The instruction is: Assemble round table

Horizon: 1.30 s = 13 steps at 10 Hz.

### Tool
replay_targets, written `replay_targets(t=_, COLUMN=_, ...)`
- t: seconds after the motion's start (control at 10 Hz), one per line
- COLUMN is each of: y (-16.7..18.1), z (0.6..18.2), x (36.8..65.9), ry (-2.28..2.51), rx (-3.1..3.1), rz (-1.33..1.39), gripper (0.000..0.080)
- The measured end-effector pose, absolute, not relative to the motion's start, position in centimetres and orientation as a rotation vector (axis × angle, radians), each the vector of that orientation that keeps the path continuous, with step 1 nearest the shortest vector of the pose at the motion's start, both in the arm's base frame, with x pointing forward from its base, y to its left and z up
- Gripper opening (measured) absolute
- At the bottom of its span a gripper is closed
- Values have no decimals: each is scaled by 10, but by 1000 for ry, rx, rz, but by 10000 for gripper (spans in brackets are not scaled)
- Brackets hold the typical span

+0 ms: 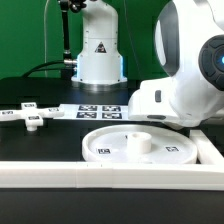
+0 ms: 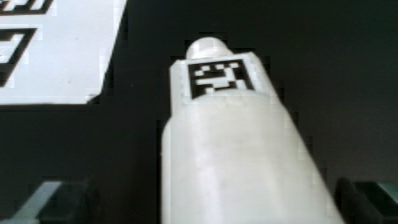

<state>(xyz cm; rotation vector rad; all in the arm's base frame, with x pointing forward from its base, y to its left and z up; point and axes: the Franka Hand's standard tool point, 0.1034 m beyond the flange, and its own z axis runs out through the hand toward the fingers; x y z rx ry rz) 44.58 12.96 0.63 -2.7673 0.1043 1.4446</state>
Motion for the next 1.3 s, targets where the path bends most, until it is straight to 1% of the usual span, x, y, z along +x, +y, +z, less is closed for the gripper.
replay_targets(t=0.2, y=130, z=5, x=446, ry=103, rx=-2769, rz=1441, gripper=649)
replay_targets(t=0.3, y=130, z=5, x=446, ry=102, rx=-2769, rz=1440, gripper=554)
replay_targets(t=0.4, y=130, z=5, x=446, ry=101, rx=-2769, rz=1439, gripper=554)
replay_targets(t=0.5, y=130, z=5, x=446, ry=98, rx=-2768, rz=1438, gripper=407)
replay_targets(t=0.7, y=128, z=6, x=447, ry=85, rx=-2766, rz=1432, gripper=407)
replay_targets(t=0.8, y=125, z=13, x=451, ry=36, rx=-2756, rz=1414, gripper=407)
replay_targets(t=0.9, y=120, z=27, x=456, ry=-12, rx=-2745, rz=1384, gripper=407)
replay_targets(t=1.0, y=112, z=46, x=460, ry=-63, rx=-2717, rz=1385, gripper=407)
replay_targets(t=1.1, y=104, z=66, x=468, ry=-105, rx=-2703, rz=1368, gripper=407)
replay_targets(t=1.2, y=102, z=82, x=478, ry=-141, rx=-2710, rz=1319, gripper=409)
replay_targets(t=1.3, y=103, z=86, x=484, ry=-143, rx=-2729, rz=1270, gripper=409)
